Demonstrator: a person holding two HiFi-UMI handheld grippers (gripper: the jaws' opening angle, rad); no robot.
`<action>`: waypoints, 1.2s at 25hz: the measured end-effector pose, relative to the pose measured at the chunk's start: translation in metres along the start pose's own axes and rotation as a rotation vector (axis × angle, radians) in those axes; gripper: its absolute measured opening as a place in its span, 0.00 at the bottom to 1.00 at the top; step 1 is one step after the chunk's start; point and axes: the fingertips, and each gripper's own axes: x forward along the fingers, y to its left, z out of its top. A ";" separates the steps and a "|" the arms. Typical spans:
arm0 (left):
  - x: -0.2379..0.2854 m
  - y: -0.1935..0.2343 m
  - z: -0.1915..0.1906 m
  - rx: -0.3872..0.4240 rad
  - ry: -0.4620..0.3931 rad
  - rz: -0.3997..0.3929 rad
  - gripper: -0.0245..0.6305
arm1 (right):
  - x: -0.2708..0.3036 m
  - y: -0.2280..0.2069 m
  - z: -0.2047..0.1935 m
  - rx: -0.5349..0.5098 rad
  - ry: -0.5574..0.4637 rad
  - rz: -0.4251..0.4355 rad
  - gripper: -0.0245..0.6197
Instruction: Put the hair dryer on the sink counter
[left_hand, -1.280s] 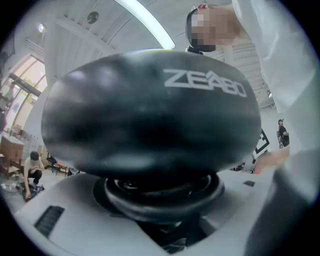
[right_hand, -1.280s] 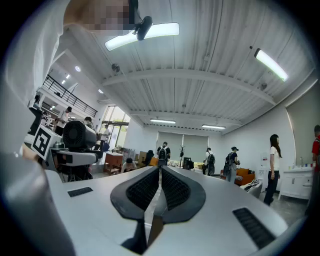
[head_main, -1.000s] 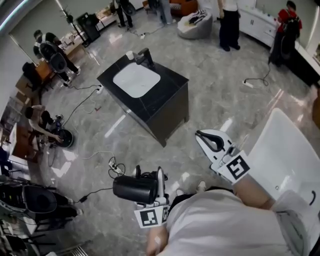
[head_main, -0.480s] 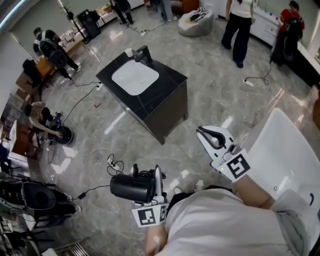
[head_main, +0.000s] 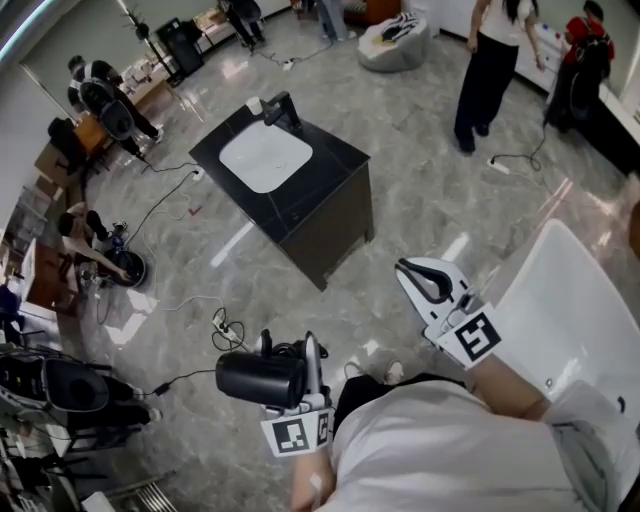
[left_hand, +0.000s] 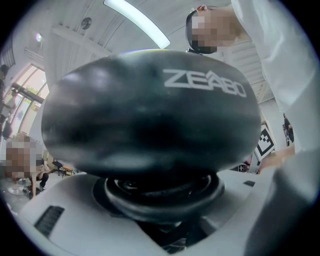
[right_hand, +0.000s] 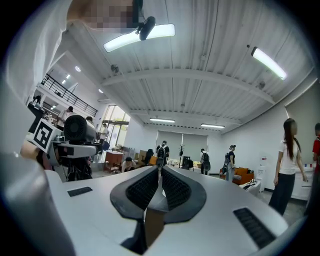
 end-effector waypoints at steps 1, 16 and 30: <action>0.001 -0.002 0.001 0.002 -0.001 0.001 0.47 | -0.001 0.000 0.000 -0.002 -0.001 0.003 0.11; 0.049 0.003 -0.013 0.009 -0.003 -0.037 0.47 | 0.018 -0.032 -0.011 0.000 -0.014 -0.037 0.11; 0.130 0.061 -0.033 -0.037 -0.003 -0.064 0.47 | 0.102 -0.053 -0.027 -0.011 0.047 -0.045 0.11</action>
